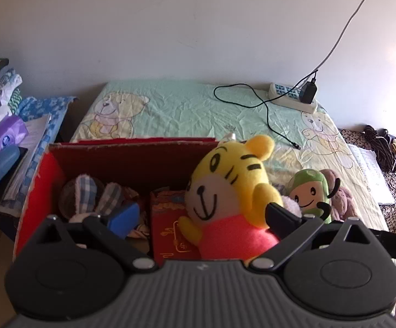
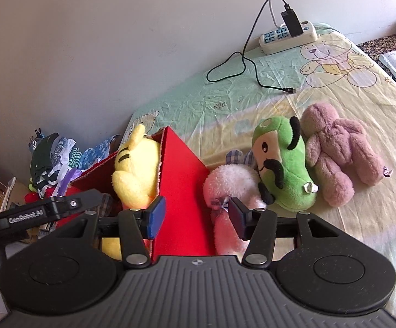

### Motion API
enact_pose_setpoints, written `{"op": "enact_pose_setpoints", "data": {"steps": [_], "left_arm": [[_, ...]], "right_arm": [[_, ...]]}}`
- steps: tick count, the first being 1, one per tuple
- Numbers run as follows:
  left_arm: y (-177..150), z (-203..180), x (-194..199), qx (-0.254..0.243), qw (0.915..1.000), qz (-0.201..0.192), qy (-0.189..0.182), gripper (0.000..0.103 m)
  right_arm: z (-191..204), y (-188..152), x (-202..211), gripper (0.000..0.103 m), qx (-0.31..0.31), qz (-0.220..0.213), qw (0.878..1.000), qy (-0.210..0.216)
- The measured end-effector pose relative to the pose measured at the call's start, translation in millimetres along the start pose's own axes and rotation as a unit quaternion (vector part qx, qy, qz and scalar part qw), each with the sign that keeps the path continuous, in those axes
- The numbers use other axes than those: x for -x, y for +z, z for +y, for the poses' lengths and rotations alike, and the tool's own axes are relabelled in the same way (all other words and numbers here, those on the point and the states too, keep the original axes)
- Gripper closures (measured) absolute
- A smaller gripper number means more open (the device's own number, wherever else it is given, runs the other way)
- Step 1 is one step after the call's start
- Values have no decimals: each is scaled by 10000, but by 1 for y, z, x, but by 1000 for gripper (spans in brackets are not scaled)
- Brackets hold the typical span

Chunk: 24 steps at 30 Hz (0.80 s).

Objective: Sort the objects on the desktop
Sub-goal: 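Move both grippers to the pink teddy bear on the bed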

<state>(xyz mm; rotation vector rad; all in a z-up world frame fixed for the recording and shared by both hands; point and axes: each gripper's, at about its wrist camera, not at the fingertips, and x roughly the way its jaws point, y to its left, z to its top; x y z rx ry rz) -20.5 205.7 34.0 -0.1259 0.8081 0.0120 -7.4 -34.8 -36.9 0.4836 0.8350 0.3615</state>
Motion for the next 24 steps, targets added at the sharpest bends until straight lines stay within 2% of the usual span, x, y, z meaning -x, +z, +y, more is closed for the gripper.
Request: {"op": "enact_pose_setpoints", "data": {"steps": [6, 11, 17, 24], "left_arm": [[1, -45, 14, -263, 9992, -163, -237, 4], [-2, -83, 12, -337, 9969, -84, -710, 4], [-8, -132, -10, -477, 9917, 175, -1178, 4], [-22, -181, -54, -430, 9818, 652, -1730, 6]], "right_arm": [[-42, 6, 12, 48, -232, 53, 9997, 0], [-77, 14, 22, 48, -389, 63, 9992, -44], [-118, 22, 30, 48, -601, 74, 9981, -93], [-160, 36, 28, 48, -710, 153, 9971, -242]]}}
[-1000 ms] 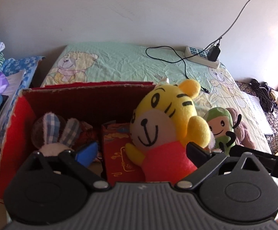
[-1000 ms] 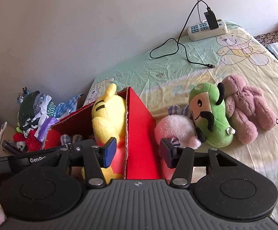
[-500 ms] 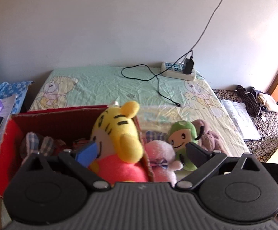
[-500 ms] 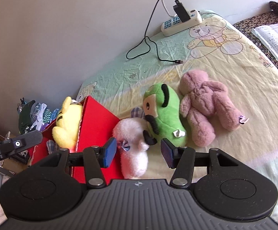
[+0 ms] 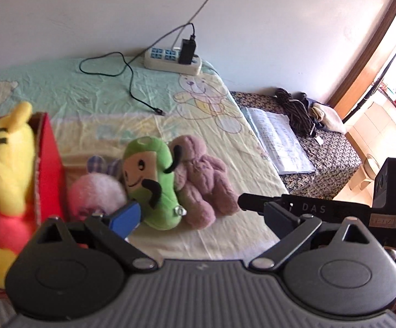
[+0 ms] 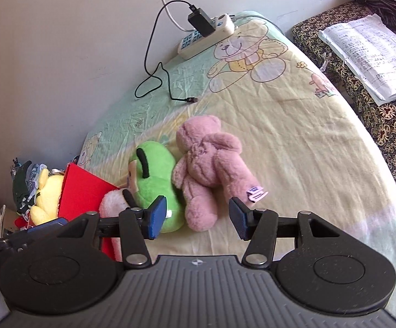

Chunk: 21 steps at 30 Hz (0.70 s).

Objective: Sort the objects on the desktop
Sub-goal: 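Move both grippers to the pink teddy bear on the bed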

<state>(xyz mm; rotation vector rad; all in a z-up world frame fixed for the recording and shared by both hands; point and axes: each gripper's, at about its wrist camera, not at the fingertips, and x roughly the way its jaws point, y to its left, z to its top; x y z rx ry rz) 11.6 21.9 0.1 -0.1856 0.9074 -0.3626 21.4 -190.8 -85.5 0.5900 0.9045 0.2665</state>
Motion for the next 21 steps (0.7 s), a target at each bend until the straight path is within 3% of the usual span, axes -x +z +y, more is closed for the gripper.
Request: {"op": "enact_pose_setpoints", "data": {"steps": [3, 7, 11, 21], "left_arm": [[-1, -7, -27, 114, 9997, 174, -99, 8], [-6, -14, -58, 225, 9985, 449, -229, 18], [-7, -24, -83, 204, 9974, 624, -290, 19], [-2, -16, -129, 286, 9947, 970, 161, 29]], "right_arm": [[-11, 6, -1, 50, 44, 30, 10000, -15], [-25, 15, -6, 55, 97, 79, 9999, -49], [-39, 23, -14, 57, 118, 154, 9998, -52], [-49, 34, -44, 57, 205, 476, 9983, 266]]}}
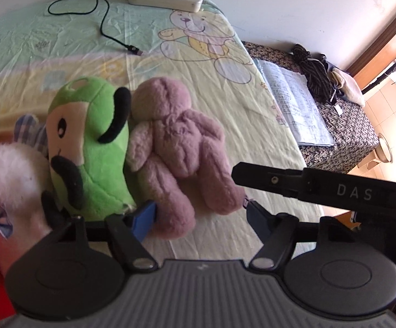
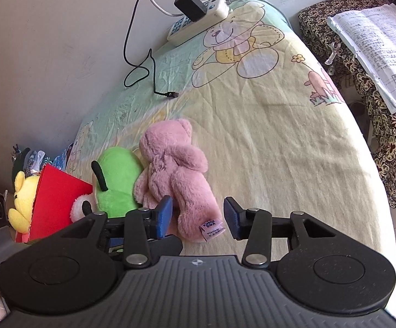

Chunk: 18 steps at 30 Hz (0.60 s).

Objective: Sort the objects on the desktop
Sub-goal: 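Close both grippers on the pink teddy bear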

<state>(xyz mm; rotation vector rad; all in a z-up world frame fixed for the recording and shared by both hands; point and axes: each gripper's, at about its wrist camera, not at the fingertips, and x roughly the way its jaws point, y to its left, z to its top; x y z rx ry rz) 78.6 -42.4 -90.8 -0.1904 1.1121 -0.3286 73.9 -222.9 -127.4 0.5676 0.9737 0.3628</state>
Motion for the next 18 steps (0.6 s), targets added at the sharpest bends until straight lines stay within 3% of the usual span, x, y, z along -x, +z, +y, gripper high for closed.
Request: {"op": "enact_pose_setpoints", "data": {"steps": [3, 8, 11, 13, 18], "left_arm": [[4, 8, -10, 118, 9998, 126, 66, 33], [8, 4, -14, 26, 9999, 133, 67, 29], [8, 1, -15, 2, 9999, 133, 60, 29], [7, -1, -15, -56, 9999, 128, 83, 29], [1, -5, -11, -202, 9996, 213, -16, 33]], "right_arm": [[-2, 5, -12, 57, 41, 76, 10000, 23], [-2, 10, -32, 58, 118, 225, 9997, 61], [3, 10, -37, 62, 259, 232, 9994, 75], [5, 10, -36, 71, 365, 242, 9990, 18], [-1, 8, -29, 73, 251, 383, 9989, 47]]}}
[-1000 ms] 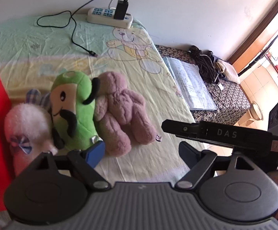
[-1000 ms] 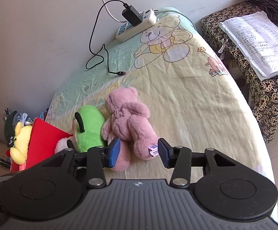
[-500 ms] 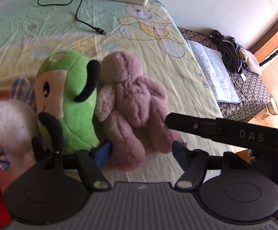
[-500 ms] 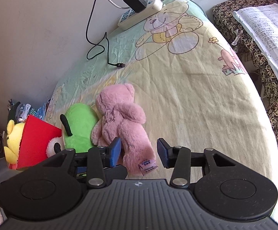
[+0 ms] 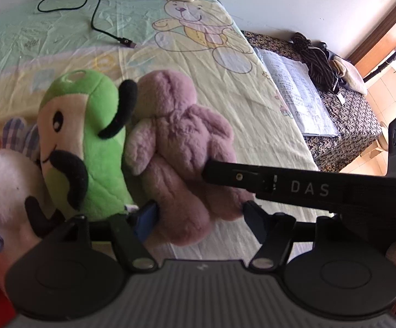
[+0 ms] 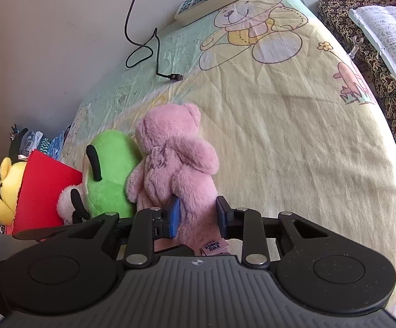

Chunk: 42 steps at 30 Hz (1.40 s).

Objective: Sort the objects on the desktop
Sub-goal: 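Close both grippers on the pink teddy bear, then lift the teddy bear with both grippers and carry it over the red box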

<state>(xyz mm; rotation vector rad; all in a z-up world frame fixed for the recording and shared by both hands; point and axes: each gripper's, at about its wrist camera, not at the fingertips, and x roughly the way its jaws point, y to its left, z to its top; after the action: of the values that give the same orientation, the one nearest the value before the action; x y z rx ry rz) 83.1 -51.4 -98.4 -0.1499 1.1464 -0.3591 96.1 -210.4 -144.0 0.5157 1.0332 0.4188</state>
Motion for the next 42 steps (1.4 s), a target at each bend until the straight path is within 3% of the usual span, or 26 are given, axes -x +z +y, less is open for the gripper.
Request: {"op": "enact_pose_setpoints", "data": {"steps": [9, 16, 20, 27, 32, 36, 42], "left_arm": [[-38, -20, 16, -502, 9977, 276, -358, 35], [-83, -31, 31, -888, 9926, 595, -582, 35], [-98, -31, 39, -866, 9916, 673, -686, 35], [-96, -28, 50, -788, 9945, 382, -572, 35], [-83, -21, 54, -632, 9962, 169, -573, 30], [-70, -14, 33, -371, 9971, 313, -579, 31], [-65, -9, 23, -209, 9966, 453, -653, 31]], "right_arm": [[4, -30, 39, 74, 55, 207, 9997, -63], [8, -80, 57, 74, 22, 497, 9987, -150], [8, -104, 64, 74, -112, 572, 9982, -158], [-2, -103, 68, 68, -531, 263, 9982, -95], [-12, -92, 70, 56, -815, -62, 9967, -16], [-13, -85, 61, 56, -756, -123, 9970, -86], [-13, -80, 48, 54, -887, 32, 9959, 157]]}}
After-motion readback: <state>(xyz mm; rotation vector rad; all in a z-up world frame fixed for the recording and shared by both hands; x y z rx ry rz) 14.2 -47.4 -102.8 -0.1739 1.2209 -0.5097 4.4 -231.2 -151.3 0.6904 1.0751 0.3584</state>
